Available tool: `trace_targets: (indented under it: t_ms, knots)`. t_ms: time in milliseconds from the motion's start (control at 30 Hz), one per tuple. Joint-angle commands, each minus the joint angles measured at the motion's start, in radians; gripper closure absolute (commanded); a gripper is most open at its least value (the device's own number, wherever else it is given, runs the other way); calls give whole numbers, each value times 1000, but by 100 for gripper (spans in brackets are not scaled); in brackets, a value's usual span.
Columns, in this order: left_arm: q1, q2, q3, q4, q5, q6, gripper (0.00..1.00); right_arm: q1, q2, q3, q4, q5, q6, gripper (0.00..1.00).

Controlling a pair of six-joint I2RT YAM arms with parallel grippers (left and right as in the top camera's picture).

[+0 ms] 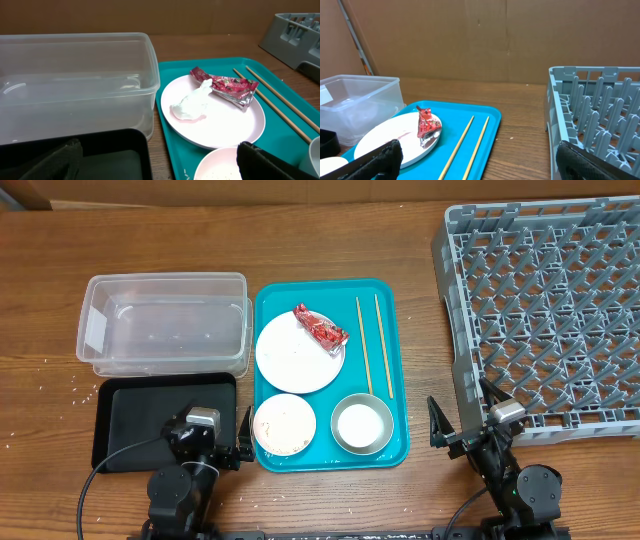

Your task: Sort waste into correct bins and load items into the dishwasher

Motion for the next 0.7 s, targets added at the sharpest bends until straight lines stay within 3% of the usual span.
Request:
trace_targets:
  t_ms: [0, 167, 333, 433, 567, 667]
  knots:
    - [8, -10, -4, 1, 0, 19, 0, -8, -6, -10, 6, 8, -3, 0]
    - [8, -10, -4, 2, 10, 17, 0, -8, -6, -10, 6, 8, -3, 0]
    - [8, -10, -4, 50, 188, -71, 0, -8, -6, -9, 55, -126, 9, 0]
    - [8, -10, 11, 119, 229, -99, 0, -8, -6, 26, 29, -141, 89, 0]
    - [8, 3, 127, 126, 233, -113, 0, -8, 10, 199, -148, -134, 132, 0]
    - [8, 161, 348, -21, 232, -114, 0, -8, 144, 455, -380, -91, 131, 0]
